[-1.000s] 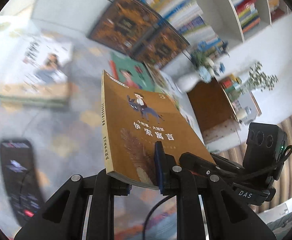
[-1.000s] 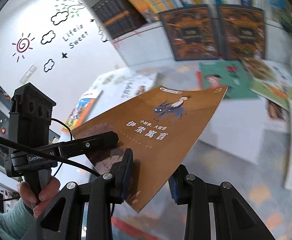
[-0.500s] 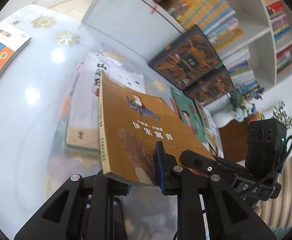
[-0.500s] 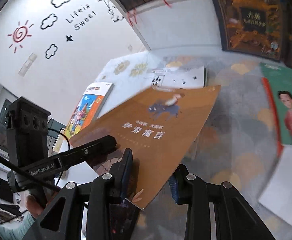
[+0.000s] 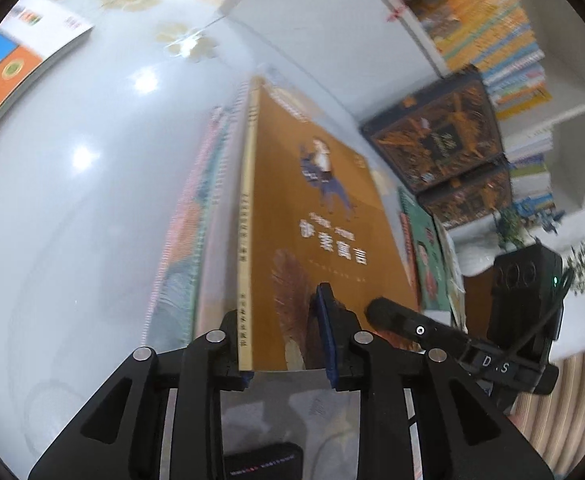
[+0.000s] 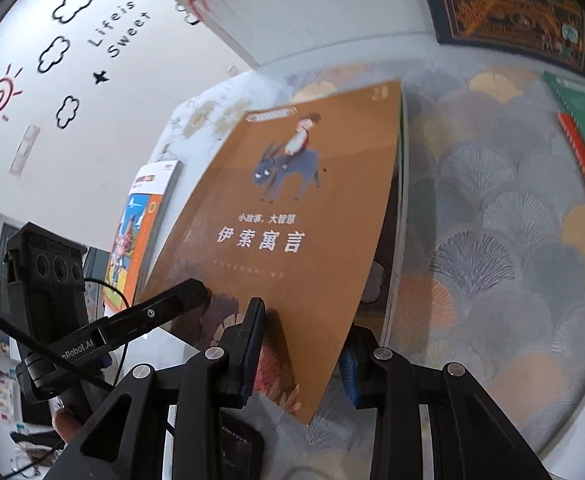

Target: Organize books

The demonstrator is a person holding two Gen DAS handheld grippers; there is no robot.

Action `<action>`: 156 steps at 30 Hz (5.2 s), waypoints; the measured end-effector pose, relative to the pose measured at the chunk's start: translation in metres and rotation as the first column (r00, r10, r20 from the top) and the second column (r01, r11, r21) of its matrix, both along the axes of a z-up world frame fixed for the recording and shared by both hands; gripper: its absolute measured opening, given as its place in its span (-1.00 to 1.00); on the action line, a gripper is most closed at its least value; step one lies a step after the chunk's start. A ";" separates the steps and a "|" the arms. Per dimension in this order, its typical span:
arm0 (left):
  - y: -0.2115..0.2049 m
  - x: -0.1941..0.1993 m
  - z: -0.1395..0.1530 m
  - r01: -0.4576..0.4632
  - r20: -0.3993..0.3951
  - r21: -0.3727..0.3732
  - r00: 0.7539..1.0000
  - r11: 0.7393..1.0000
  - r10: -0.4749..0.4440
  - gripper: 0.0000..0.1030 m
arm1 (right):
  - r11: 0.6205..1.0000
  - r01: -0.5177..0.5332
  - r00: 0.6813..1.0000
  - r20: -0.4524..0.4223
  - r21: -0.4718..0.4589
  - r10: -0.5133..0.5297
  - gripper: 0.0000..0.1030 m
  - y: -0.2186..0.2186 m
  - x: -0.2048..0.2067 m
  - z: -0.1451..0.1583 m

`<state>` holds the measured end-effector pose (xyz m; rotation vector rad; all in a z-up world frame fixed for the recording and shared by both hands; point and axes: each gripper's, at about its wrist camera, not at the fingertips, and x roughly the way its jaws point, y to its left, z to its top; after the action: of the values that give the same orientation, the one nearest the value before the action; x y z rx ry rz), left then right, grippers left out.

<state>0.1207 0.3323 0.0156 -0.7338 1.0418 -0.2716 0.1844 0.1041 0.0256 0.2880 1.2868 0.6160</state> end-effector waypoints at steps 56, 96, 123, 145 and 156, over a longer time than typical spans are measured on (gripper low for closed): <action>-0.525 -0.052 0.001 0.550 -0.114 0.086 0.834 0.831 -0.540 0.17 | 0.693 0.718 0.696 0.061 -0.072 -0.715 0.11 -0.567 -0.201 -0.005; -0.440 -0.188 -0.022 0.342 -0.144 0.013 0.931 0.940 -0.337 0.03 | 0.948 0.285 0.958 0.079 -0.143 -0.276 -0.02 -0.466 -0.270 -0.030; -0.458 -0.151 -0.019 0.196 -0.190 -0.460 0.931 0.866 -0.311 -0.67 | 0.696 0.577 0.805 -0.441 0.427 -0.397 0.12 -0.550 -0.285 -0.084; -0.491 -0.180 0.055 0.525 -0.031 0.275 0.842 0.805 -0.539 -0.67 | 0.971 0.191 0.972 0.165 -0.145 -0.167 -0.54 -0.424 -0.311 0.014; -0.423 -0.184 0.108 0.519 0.117 0.284 0.816 0.806 -0.566 -0.67 | 0.979 0.155 0.942 0.318 -0.134 -0.106 -0.53 -0.347 -0.313 0.087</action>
<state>-0.0637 -0.0903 0.1237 -0.1612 1.0563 -0.6915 -0.1289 -0.2432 0.1124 0.1378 0.9974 0.4236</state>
